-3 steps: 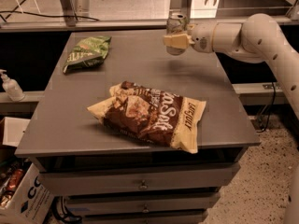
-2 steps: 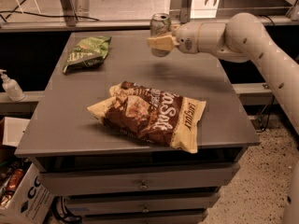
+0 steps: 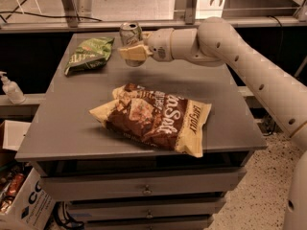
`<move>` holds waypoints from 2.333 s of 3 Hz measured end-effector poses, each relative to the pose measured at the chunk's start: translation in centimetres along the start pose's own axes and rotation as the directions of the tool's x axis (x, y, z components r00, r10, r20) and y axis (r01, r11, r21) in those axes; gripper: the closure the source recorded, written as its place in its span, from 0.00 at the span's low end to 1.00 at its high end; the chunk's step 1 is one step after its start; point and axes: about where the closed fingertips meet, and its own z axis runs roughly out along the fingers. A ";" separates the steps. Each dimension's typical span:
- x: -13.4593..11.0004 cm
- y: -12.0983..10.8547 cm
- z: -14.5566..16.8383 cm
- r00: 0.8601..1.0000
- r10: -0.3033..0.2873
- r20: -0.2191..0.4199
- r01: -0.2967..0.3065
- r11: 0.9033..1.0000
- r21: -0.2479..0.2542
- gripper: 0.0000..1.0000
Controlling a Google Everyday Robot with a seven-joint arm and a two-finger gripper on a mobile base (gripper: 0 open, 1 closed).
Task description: Move 7up can near green jalapeno chip bag
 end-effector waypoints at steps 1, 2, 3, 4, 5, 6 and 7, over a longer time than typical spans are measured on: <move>0.0 0.0 0.0 1.000 0.000 0.000 0.000 1.000 0.000 1.00; 0.3 -0.3 0.4 1.000 -0.002 0.006 0.002 1.000 0.019 1.00; 0.9 -1.3 2.5 1.000 -0.007 0.027 0.006 0.999 0.044 1.00; 1.2 -2.6 5.2 0.999 -0.020 0.049 0.017 0.998 0.064 1.00; 0.9 -3.4 7.7 0.997 -0.033 0.064 0.029 0.997 0.068 1.00; 0.9 -3.8 9.6 0.997 -0.039 0.061 0.035 0.998 0.060 1.00; 1.8 -3.9 10.7 0.999 -0.037 0.032 0.036 0.998 0.049 1.00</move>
Offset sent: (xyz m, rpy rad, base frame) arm 0.0121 -0.0019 -0.0084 0.0109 -0.0204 -0.0542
